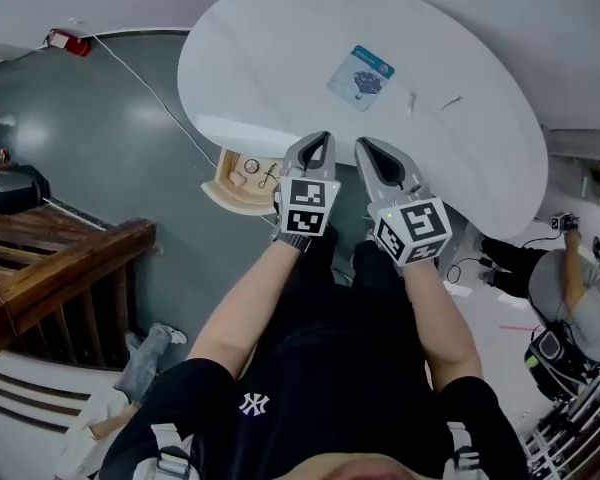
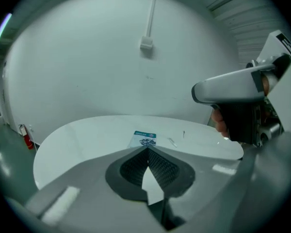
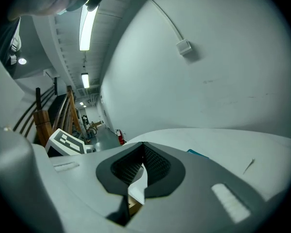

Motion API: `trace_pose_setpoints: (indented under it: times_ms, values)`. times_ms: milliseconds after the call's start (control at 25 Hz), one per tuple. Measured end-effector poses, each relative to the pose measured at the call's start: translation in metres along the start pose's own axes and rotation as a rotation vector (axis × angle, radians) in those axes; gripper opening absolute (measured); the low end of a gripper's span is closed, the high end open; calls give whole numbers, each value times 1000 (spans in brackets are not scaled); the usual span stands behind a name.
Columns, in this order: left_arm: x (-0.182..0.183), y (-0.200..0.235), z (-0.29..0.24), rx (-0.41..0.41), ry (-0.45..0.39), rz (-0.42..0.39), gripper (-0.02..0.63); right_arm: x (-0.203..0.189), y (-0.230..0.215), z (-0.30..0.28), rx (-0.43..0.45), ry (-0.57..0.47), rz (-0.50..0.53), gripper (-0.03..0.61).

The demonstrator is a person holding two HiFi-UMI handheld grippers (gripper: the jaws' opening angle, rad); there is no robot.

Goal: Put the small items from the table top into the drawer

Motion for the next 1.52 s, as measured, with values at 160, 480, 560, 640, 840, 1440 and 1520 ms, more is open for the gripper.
trace_pose_setpoints:
  times_ms: [160, 480, 560, 640, 840, 1440, 1520]
  values:
    - [12, -11, -19, -78, -4, -89, 21, 5, -10, 11, -50, -32, -14, 23]
    - [20, -30, -64, -136, 43, -251, 53, 10, -37, 24, -92, -61, -44, 23]
    - [18, -35, -75, -147, 70, -289, 62, 11, -47, 25, -92, -62, -57, 23]
    - [15, -41, -87, -155, 100, -337, 74, 12, -58, 25, -89, -61, -72, 23]
    - [4, -48, -119, -147, 178, -422, 74, 13, -90, 20, -78, -45, -103, 23]
    - [-19, -53, -170, -144, 372, -585, 80, 10, -146, 8, -75, -19, -174, 23]
    - [-20, -53, -173, -142, 387, -605, 80, 10, -149, 8, -73, -23, -178, 23]
Point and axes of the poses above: the fingertips, and each gripper's own axes: z backward along the fingers, y to its left, x out of its top, the point moved 5 cm from there along z, backward along the fingers, and after that the axes turned 14 degrees about -z, right-handed, at the moved point
